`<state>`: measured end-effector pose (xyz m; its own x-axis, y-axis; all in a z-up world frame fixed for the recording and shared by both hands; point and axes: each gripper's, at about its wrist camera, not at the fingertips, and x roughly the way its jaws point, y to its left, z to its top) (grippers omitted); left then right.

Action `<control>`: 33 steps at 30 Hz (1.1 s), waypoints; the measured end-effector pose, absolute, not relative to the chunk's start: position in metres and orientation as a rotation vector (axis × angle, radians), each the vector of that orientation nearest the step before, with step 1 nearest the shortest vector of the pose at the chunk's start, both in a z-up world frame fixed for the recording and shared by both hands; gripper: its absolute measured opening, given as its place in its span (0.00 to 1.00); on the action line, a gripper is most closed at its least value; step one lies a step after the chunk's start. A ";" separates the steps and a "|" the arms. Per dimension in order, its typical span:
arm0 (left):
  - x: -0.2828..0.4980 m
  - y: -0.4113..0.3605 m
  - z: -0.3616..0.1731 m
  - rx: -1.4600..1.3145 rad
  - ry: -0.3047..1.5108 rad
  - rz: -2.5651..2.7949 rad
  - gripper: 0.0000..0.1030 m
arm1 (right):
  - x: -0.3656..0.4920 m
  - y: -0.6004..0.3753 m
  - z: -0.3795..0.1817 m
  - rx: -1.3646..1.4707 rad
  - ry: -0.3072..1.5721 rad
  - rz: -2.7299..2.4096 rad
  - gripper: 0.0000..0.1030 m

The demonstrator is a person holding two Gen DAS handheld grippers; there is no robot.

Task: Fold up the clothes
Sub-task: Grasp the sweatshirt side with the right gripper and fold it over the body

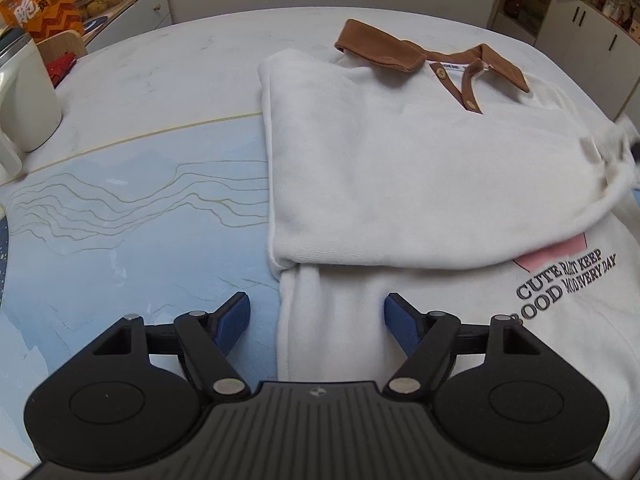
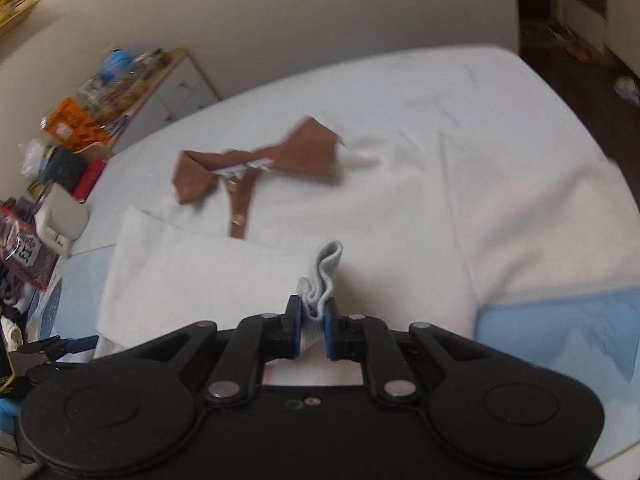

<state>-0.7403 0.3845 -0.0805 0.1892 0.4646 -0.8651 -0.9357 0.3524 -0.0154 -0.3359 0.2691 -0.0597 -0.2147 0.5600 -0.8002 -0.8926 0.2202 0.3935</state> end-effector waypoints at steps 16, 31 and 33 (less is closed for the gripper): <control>-0.797 0.416 -0.079 -0.715 0.798 1.377 0.72 | -0.371 0.264 -0.091 -0.482 1.227 1.370 1.00; -0.851 0.402 -0.062 -0.730 0.788 1.285 0.71 | -0.346 0.251 -0.056 -0.601 1.138 1.406 1.00; -0.852 0.395 -0.046 -0.701 0.756 1.264 0.71 | -0.305 0.248 -0.047 -0.589 1.105 1.328 1.00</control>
